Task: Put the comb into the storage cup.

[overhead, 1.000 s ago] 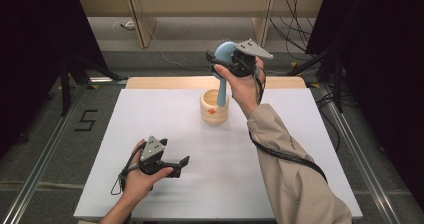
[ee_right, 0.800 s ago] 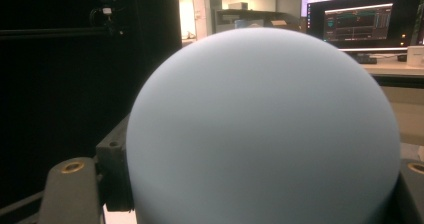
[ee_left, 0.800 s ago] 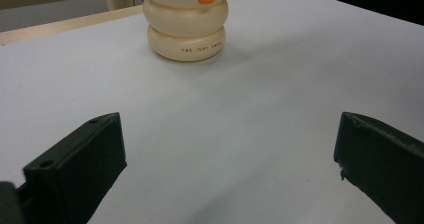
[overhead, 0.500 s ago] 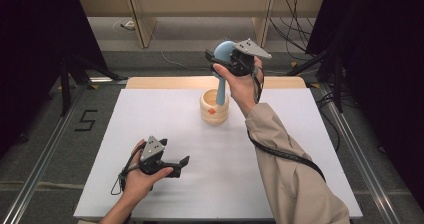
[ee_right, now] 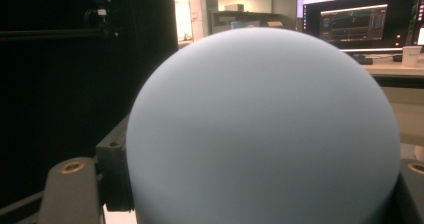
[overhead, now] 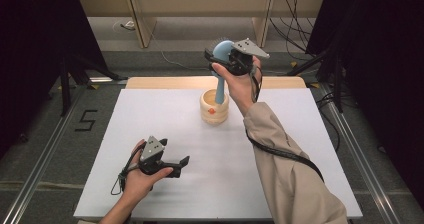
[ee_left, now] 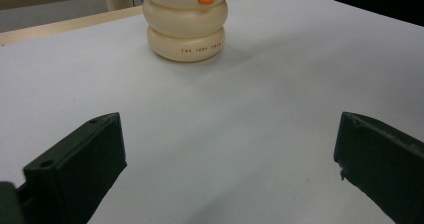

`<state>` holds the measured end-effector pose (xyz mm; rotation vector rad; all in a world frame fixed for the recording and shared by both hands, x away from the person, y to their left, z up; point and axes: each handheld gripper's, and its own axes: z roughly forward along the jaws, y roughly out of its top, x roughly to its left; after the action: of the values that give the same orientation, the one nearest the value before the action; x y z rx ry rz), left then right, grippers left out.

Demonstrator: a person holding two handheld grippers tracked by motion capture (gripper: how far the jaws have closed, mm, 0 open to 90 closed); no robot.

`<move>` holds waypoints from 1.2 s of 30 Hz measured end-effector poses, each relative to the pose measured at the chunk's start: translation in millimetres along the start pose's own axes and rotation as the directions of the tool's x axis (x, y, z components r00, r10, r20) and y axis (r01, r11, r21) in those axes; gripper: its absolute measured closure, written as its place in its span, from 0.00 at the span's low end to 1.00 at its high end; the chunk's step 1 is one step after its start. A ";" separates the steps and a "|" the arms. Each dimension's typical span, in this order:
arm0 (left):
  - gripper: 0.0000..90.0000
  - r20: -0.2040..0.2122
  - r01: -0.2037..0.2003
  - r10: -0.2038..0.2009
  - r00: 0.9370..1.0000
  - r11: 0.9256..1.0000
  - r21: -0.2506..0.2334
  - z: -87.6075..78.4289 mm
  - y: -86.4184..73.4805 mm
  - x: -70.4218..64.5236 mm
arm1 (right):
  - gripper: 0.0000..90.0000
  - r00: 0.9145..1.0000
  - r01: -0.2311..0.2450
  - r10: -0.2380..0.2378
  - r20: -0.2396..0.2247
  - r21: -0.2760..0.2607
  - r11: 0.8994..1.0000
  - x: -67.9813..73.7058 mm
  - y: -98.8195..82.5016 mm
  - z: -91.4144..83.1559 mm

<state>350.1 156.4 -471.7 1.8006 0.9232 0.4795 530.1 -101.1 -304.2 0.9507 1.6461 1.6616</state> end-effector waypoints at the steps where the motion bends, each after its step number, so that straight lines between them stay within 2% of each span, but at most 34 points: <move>1: 0.00 0.001 0.001 -0.001 1.000 1.000 0.000 0.0 0.0 -0.1 | 0.27 1.000 0.002 -0.002 0.002 0.002 1.000 -0.2 -0.3 0.3; 36: 0.00 -0.001 0.003 -0.003 1.000 1.000 -0.001 0.2 0.3 0.0 | 0.27 1.000 -0.001 0.002 0.023 -0.011 1.000 -1.4 -4.4 9.6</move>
<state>350.4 156.3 -471.5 1.7976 0.9257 0.4788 538.6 -96.7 -309.0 0.9621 1.6199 1.6535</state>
